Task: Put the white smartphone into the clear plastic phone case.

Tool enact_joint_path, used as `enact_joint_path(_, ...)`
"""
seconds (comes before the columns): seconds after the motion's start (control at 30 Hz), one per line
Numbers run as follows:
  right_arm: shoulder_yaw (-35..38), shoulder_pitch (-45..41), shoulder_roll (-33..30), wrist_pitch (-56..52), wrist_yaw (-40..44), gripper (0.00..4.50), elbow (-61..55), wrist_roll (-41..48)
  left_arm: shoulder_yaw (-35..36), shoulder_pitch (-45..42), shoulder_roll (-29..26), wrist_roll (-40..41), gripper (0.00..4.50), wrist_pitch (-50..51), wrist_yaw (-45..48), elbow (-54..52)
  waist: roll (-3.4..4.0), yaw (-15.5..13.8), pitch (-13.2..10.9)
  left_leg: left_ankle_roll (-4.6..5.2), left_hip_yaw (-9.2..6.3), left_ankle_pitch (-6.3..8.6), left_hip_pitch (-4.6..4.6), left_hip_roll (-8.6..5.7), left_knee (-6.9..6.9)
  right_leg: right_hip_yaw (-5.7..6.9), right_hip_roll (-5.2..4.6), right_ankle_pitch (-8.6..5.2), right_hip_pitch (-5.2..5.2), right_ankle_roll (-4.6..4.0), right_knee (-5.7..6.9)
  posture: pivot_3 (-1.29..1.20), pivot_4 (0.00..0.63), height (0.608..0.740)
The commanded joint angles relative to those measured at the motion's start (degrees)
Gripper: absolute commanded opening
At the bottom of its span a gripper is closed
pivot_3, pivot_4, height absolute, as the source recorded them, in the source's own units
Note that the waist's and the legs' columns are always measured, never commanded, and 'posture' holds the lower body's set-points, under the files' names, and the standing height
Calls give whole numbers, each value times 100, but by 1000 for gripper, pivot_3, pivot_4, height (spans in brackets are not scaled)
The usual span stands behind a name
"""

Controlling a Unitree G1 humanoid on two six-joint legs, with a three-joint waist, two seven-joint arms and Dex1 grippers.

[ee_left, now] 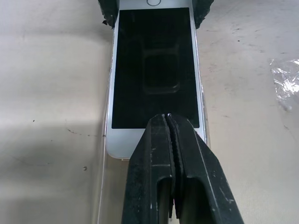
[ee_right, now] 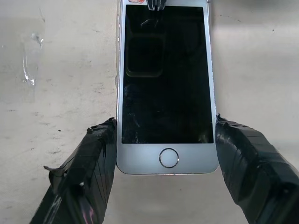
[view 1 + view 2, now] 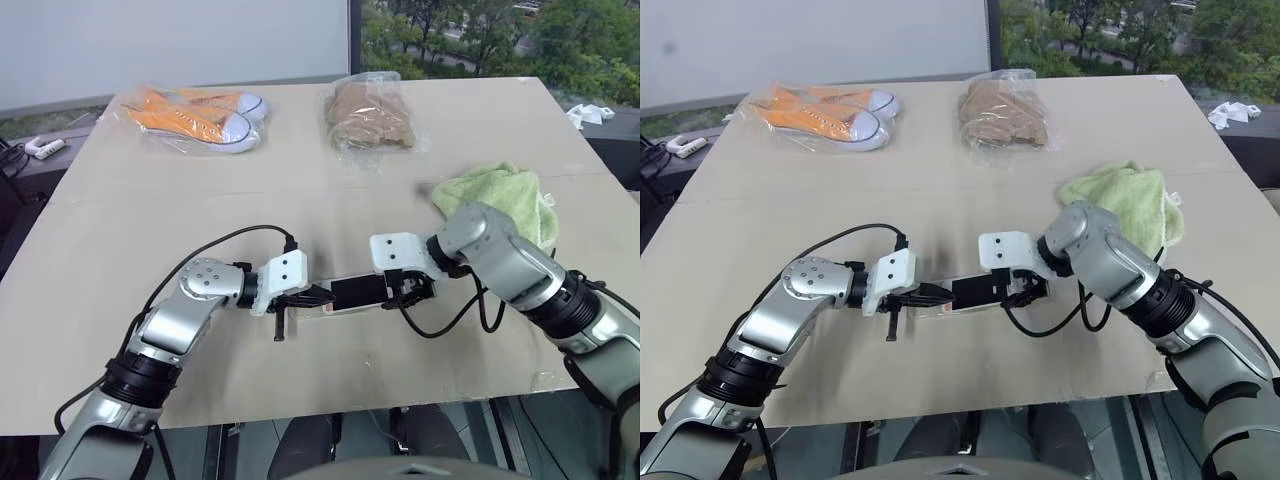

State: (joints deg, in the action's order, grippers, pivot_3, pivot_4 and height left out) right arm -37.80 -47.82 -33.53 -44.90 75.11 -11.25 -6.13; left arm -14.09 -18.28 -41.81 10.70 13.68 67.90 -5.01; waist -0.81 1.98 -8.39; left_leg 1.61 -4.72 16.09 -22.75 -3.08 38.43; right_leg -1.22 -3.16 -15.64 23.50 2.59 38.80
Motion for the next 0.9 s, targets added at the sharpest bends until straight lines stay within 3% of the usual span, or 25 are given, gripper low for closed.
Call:
enact_joint_path(0.03, -41, -54, 76, -83, -75, 2895, -254, 55, -255, 87, -14, -295, 51, 167, -55, 227, 1, 0, 6, -1, 0, 0, 0, 0, 0, 0, 0, 0, 0, 0, 0, 0, 150, 740)
enact_joint_path(0.3, 61, 11, 272, -170, -186, 2895, -307, 278, -226, 152, -27, -277, 51, 207, -90, 120, 1, 19, 22, -1, 0, -1, 3, 0, 0, -1, 1, 0, -1, 0, 2, 0, 150, 740)
enact_joint_path(0.33, 46, 6, 268, -166, -192, 3827, -309, 282, -225, 159, -28, -273, 0, 214, -96, 103, 2, 26, 24, -1, 0, -1, 4, 0, 0, -2, 1, 0, -1, 0, 2, 0, 150, 740)
enact_joint_path(0.4, 11, 0, 295, -168, -248, 4426, -306, 293, -223, 165, -20, -269, 0, 224, -110, 79, 2, 25, 24, -1, 0, -1, 6, 0, -1, -3, 1, 0, -1, 0, 3, 0, 150, 740)
enact_joint_path(0.6, 180, -30, 570, -144, -534, 4426, -268, 461, -212, 171, -16, -259, 0, 219, -142, 41, 1, -15, 25, -1, -1, -1, 5, -5, 0, -1, -4, 0, -2, 0, 1, 0, 150, 740)
enact_joint_path(0.8, 579, -154, 251, -269, -573, 4426, -388, 700, -185, 156, 3, -238, 0, 148, -154, 41, 2, -53, 24, -1, -3, -1, 5, -5, 0, 2, -4, 0, -2, 0, 1, 0, 150, 740)
enact_joint_path(0.9, 780, -184, -247, -260, -365, 4426, -460, 814, -38, 84, 99, -68, 0, 176, -210, -57, 4, -89, 23, -1, -4, -1, 4, -5, 0, 2, -4, 0, -2, 0, 0, 0, 150, 740)
